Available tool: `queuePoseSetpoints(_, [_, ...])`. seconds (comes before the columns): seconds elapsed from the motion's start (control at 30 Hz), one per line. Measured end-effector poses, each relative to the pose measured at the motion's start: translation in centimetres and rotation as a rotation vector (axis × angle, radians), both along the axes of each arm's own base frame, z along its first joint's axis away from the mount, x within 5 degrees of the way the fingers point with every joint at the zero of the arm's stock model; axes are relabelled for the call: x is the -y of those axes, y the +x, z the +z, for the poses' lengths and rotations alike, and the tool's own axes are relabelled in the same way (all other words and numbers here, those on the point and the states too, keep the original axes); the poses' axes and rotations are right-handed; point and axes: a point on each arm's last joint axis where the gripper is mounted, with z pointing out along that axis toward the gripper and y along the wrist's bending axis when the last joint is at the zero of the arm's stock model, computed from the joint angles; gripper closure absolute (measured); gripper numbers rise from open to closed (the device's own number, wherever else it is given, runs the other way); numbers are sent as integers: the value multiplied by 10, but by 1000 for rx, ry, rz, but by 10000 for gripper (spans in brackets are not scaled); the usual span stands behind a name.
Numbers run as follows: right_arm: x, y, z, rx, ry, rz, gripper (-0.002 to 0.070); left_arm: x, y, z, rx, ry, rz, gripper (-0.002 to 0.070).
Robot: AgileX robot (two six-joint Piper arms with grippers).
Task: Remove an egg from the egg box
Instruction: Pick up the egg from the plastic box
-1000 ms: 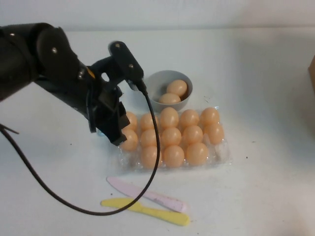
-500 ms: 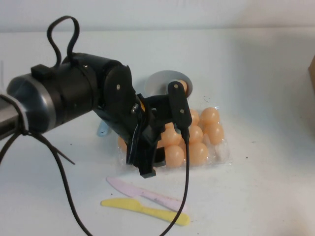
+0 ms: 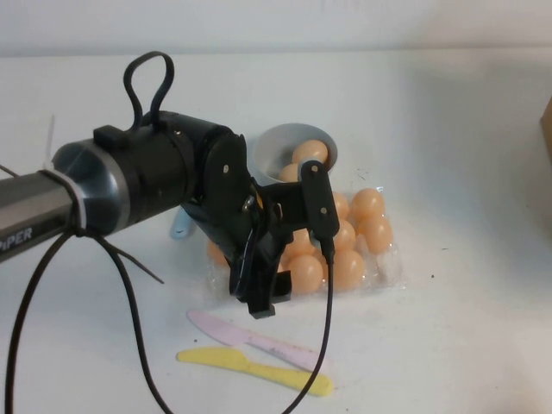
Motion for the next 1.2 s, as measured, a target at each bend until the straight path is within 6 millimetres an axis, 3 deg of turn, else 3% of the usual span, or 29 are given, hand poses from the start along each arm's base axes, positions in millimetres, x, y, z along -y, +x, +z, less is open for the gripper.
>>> queuePoseSetpoints(0.8, [0,0,0,0,0,0,694,-1,14,-23,4,34,11,225])
queuePoseSetpoints(1.0, [0,0,0,0,0,0,694,-1,15,-23,7,32,11,333])
queuePoseSetpoints(1.2, [0,0,0,0,0,0,694,-1,15,-23,7,32,11,354])
